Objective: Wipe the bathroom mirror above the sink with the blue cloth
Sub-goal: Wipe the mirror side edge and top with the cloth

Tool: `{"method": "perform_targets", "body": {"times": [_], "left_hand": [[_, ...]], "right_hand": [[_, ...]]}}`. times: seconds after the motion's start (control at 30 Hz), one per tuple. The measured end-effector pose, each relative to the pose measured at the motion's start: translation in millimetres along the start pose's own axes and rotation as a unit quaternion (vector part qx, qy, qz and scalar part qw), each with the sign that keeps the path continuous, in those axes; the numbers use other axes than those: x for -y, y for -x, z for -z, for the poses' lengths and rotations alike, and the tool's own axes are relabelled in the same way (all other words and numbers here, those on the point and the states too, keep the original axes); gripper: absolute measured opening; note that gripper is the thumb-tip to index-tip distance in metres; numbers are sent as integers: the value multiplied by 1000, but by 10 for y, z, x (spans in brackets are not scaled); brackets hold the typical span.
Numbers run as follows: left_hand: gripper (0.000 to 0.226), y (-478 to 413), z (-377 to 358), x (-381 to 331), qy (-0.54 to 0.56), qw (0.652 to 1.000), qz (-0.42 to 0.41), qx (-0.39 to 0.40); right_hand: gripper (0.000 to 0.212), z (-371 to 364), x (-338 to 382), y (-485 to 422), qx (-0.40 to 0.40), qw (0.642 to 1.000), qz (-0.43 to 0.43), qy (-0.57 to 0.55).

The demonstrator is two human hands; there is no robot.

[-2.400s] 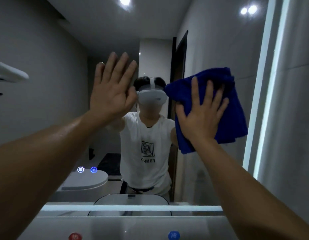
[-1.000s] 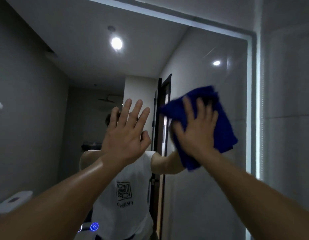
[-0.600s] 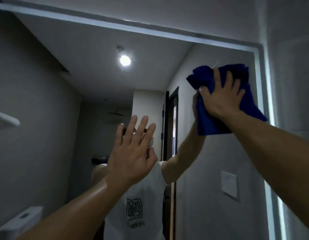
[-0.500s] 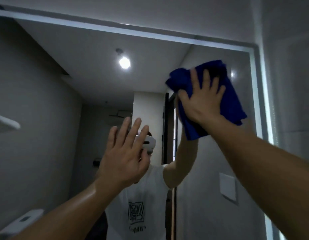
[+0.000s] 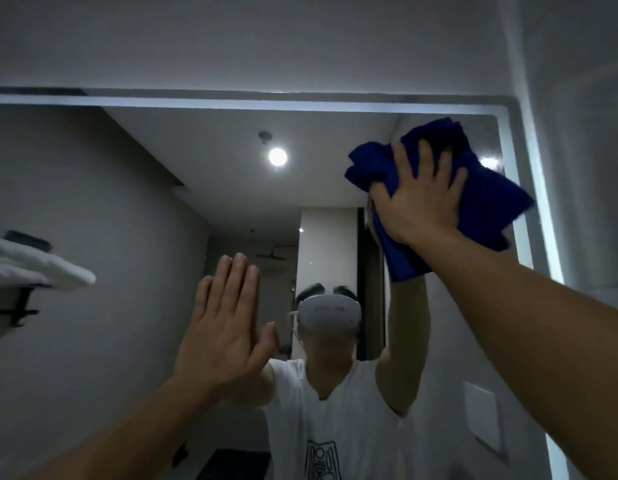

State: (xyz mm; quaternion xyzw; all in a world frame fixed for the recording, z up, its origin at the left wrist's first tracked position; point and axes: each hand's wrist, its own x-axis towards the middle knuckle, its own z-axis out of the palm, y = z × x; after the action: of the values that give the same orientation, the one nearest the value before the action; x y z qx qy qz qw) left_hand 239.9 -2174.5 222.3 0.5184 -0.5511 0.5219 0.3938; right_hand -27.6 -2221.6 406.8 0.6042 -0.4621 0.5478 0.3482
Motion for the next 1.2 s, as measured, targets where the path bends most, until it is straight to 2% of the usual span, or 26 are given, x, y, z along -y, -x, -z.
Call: {"method": "perform_targets", "body": {"times": [0.07,0.1,0.17,0.23,0.3,0.33,0.4,0.47,0.53,0.6,0.67,0.73,0.8,0.83,0.87,0.93,1.0,1.07,1.13,1.2], "left_hand": [[80,-7,24,-6,8,1000,1,4],[80,-13,40,-8,7,1000,0,11],[80,-18,48,-11,3,1000,-2,21],[79,-3,37,-13,7,1000,5,19],[74,-50,74,-12,18,1000,13,1],[68,-114,126,2,21,1000,11,-15],[49,-301,273,67,21,998,-16,-65],[40,-533,391,205,12,995,-40,-93],[43,-808,441,410,16,995,-12,-98],[57,-1082,442,594,36,995,42,-85],[71,-1258,401,727,46,995,69,-60],[77,-1301,349,799,57,995,71,-49],[79,-1280,326,802,66,993,72,-59],[80,-1268,325,796,62,994,70,-63],[80,-1264,329,790,55,994,67,-64],[80,-1276,334,778,49,995,59,-60],[80,-1277,326,771,58,996,53,-44],[79,-1269,308,781,63,996,49,-35],[79,-1271,305,788,61,996,51,-30],[81,-1276,321,783,63,996,53,-18]], "right_hand": [[71,-25,217,123,-1,1000,-5,-2],[71,-58,306,258,2,999,33,-1],[71,-112,400,584,15,985,169,20],[71,-116,303,713,48,948,311,47],[72,-68,61,498,77,923,375,46],[72,-29,-59,331,88,928,360,28],[73,41,-226,-18,86,967,240,-22],[72,84,-229,-299,41,992,121,4],[71,114,-58,-463,17,998,40,34],[72,165,202,-481,27,999,-15,15],[72,120,526,-353,40,999,28,13],[70,6,815,-104,29,987,156,24],[69,-24,832,-66,45,968,243,35],[68,7,738,-174,52,964,259,31],[67,45,613,-323,59,966,250,4],[65,158,322,-660,72,982,163,-67],[67,207,137,-912,33,998,50,-30],[70,196,224,-1054,3,999,-28,20],[71,190,535,-1141,8,999,-48,8],[70,176,953,-1195,20,1000,12,7]]}}
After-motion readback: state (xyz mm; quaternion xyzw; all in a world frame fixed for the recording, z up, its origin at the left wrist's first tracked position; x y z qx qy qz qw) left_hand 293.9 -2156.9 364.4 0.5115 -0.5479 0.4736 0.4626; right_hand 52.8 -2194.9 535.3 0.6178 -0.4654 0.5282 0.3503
